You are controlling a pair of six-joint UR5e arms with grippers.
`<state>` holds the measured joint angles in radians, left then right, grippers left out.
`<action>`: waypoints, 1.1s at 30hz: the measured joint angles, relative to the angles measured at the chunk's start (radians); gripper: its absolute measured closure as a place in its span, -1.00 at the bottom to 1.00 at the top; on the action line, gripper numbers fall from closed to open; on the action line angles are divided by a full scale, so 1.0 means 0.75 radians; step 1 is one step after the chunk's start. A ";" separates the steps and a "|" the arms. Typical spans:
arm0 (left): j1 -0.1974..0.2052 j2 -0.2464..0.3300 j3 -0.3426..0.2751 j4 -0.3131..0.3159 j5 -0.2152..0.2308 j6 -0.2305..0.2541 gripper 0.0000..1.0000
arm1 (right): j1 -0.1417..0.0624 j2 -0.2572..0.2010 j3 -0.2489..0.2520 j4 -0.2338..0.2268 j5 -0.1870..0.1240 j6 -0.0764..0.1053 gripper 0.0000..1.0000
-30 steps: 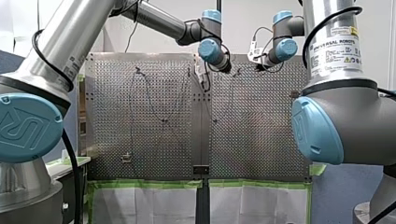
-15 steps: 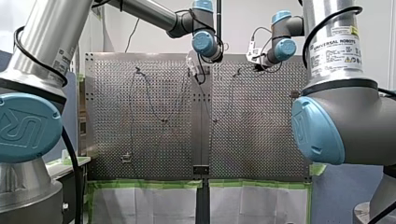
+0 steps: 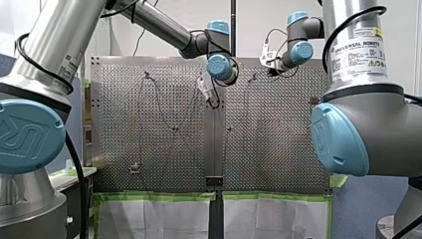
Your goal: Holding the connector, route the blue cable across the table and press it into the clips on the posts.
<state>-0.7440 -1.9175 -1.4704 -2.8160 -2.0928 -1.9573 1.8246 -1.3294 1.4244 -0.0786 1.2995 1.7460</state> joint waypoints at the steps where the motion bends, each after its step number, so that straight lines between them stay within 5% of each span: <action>1: 0.000 -0.013 -0.014 0.013 -0.013 0.010 -1.00 | 0.002 0.000 0.000 0.000 0.000 0.000 1.00; 13: -0.001 -0.124 -0.144 0.143 -0.130 0.067 -1.00 | 0.001 0.000 0.001 0.001 0.015 0.000 1.00; 33: -0.001 -0.131 -0.361 0.360 -0.141 0.076 -1.00 | -0.012 0.000 0.011 0.002 0.031 -0.001 1.00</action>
<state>-0.7444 -2.0156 -1.7411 -2.5459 -2.1987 -1.9005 1.8159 -1.3292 1.4327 -0.0774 1.3224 1.7452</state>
